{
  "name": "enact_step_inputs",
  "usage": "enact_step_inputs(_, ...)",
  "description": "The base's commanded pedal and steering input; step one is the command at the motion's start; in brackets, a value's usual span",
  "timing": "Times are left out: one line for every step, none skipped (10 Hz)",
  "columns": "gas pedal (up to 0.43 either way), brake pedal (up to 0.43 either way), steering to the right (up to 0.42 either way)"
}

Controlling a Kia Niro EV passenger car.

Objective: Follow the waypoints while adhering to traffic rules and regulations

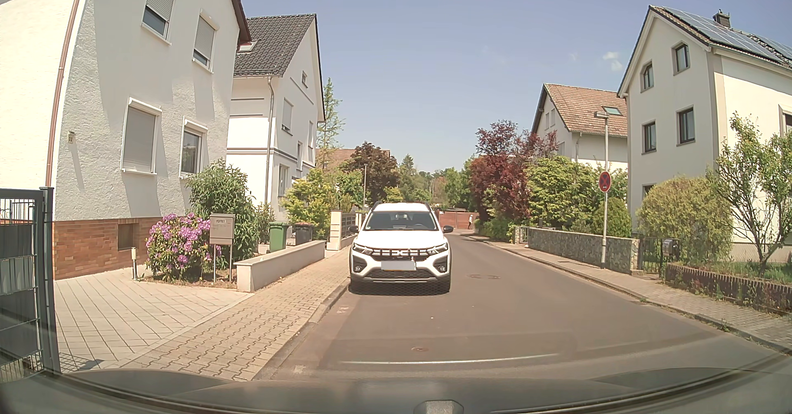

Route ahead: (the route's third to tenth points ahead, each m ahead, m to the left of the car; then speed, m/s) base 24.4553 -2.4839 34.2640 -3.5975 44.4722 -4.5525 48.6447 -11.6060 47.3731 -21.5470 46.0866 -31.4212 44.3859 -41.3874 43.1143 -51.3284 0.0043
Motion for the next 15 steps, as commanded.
enact_step_inputs(0.0,0.384,0.384)
enact_step_inputs(0.0,0.311,0.385)
enact_step_inputs(0.0,0.128,0.386)
enact_step_inputs(0.0,0.0,0.393)
enact_step_inputs(0.0,0.0,0.405)
enact_step_inputs(0.0,0.0,0.415)
enact_step_inputs(0.0,0.0,0.423)
enact_step_inputs(0.02,0.0,0.427)
enact_step_inputs(0.079,0.0,0.43)
enact_step_inputs(0.138,0.0,0.436)
enact_step_inputs(0.15,0.0,0.441)
enact_step_inputs(0.15,0.0,0.446)
enact_step_inputs(0.15,0.0,0.447)
enact_step_inputs(0.15,0.0,0.447)
enact_step_inputs(0.15,0.0,0.447)
